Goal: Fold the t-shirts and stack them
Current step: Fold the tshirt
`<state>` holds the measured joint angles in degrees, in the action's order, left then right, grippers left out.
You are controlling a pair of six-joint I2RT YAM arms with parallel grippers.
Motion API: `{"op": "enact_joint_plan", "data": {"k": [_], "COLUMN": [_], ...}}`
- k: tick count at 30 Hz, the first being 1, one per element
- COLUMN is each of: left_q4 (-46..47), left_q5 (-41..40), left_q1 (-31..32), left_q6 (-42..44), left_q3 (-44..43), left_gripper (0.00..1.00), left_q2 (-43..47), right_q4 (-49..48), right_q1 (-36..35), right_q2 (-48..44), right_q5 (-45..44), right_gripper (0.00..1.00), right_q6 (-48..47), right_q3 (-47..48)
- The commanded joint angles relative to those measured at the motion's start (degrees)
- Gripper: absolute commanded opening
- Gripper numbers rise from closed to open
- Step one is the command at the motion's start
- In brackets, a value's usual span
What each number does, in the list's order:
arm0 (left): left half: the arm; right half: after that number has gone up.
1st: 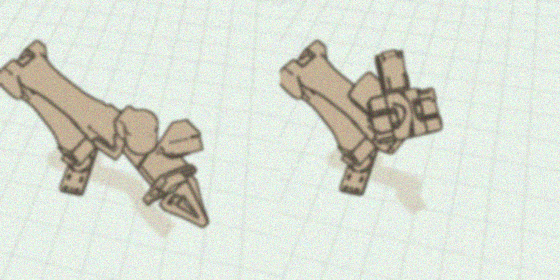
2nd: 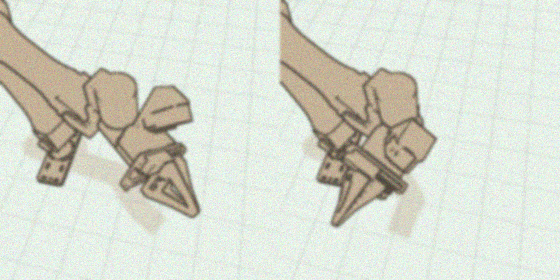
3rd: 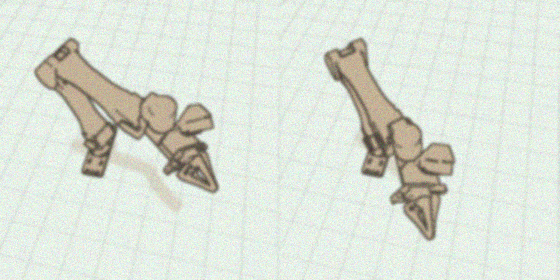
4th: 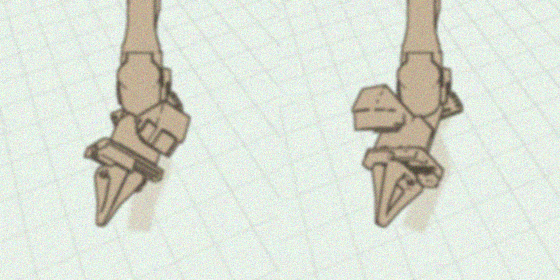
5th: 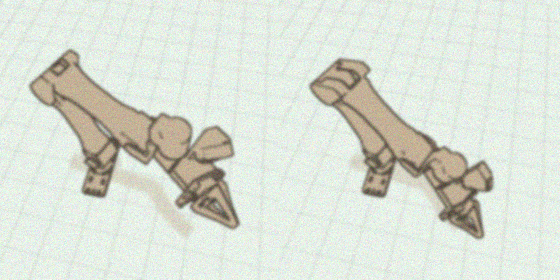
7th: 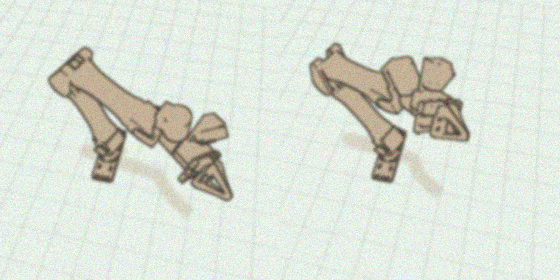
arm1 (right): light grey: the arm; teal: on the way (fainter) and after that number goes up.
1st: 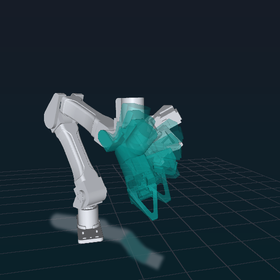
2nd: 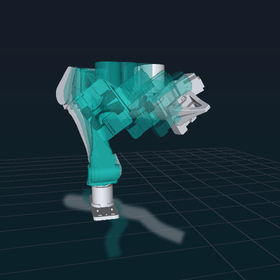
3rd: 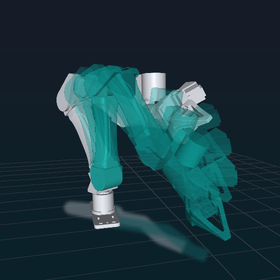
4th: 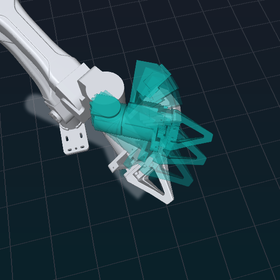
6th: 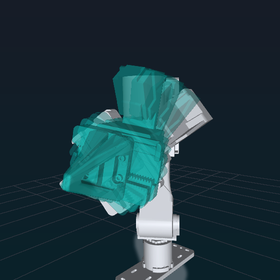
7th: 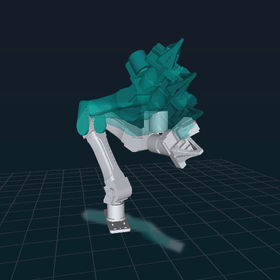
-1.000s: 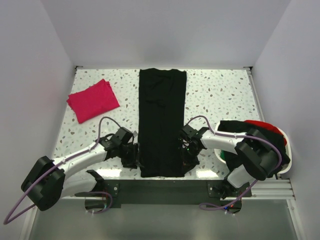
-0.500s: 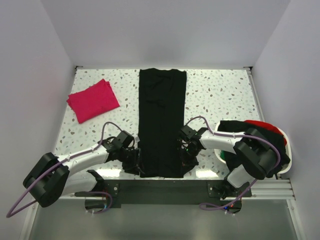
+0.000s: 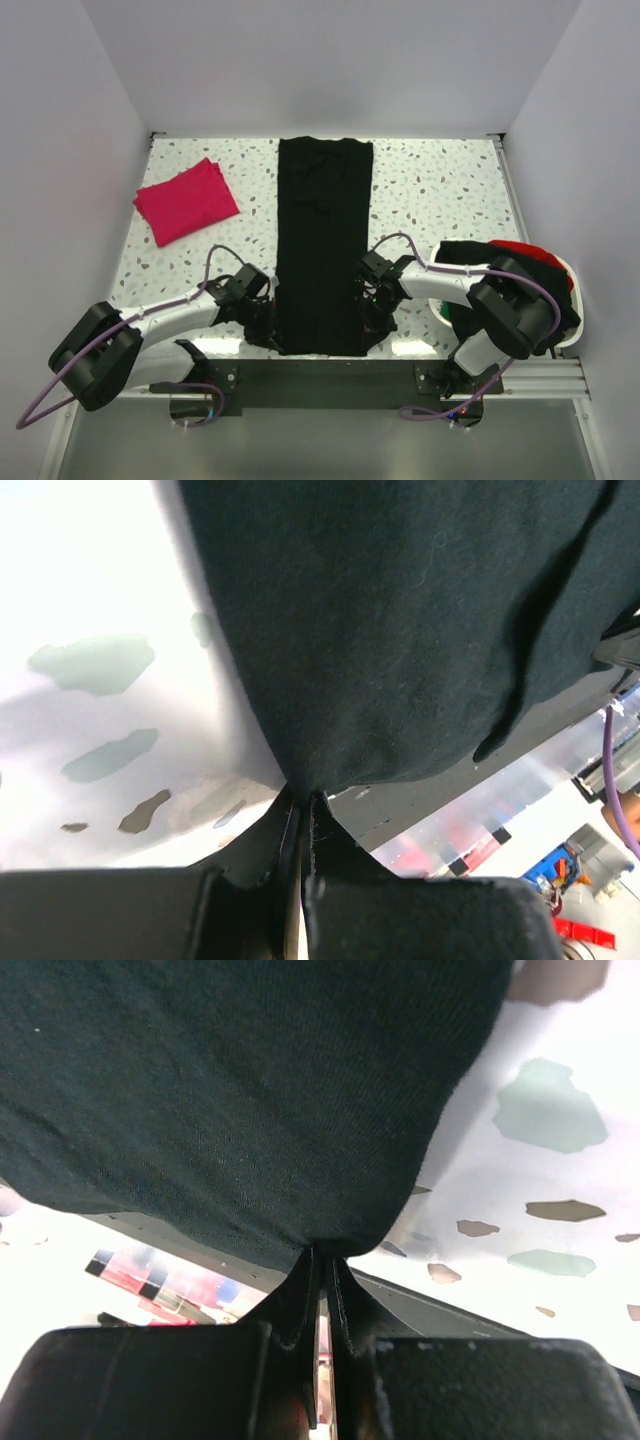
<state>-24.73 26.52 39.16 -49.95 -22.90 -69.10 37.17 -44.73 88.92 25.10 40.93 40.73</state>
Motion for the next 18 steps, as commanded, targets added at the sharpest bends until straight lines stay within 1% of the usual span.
{"op": "enact_joint_plan", "data": {"k": [1,7,13,17,18], "left_q4": [-3.73,-5.85,-6.82,-7.61,-8.13], "left_q5": [-2.61,-3.14,-2.79,-3.40,-5.15], "left_q1": [0.48,1.10,1.98,2.85,2.94], "left_q6": [-0.05,-2.34,-3.57,-4.01,-3.75], "left_q3": [-1.71,-2.15,-3.29,-6.18,-7.15], "left_gripper": [0.00,0.00,0.00,0.00,0.00], "left_q2": [2.56,7.39,8.81,10.82,11.09], "right_q4": [3.87,6.77,9.76,12.57,13.80], "right_q1": [-0.53,-0.80,-1.15,-1.32,-1.32], "right_q2": [0.29,-0.77,-2.17,-4.54,-5.94], "right_q5": [-1.99,-0.93,-0.58,-0.49,-0.75], "right_gripper": [0.00,0.00,0.00,0.00,0.00], "right_q6": [-0.15,-0.50,-0.41,0.12,0.29], "right_q3": [0.40,1.81,2.51,2.86,3.21]}}
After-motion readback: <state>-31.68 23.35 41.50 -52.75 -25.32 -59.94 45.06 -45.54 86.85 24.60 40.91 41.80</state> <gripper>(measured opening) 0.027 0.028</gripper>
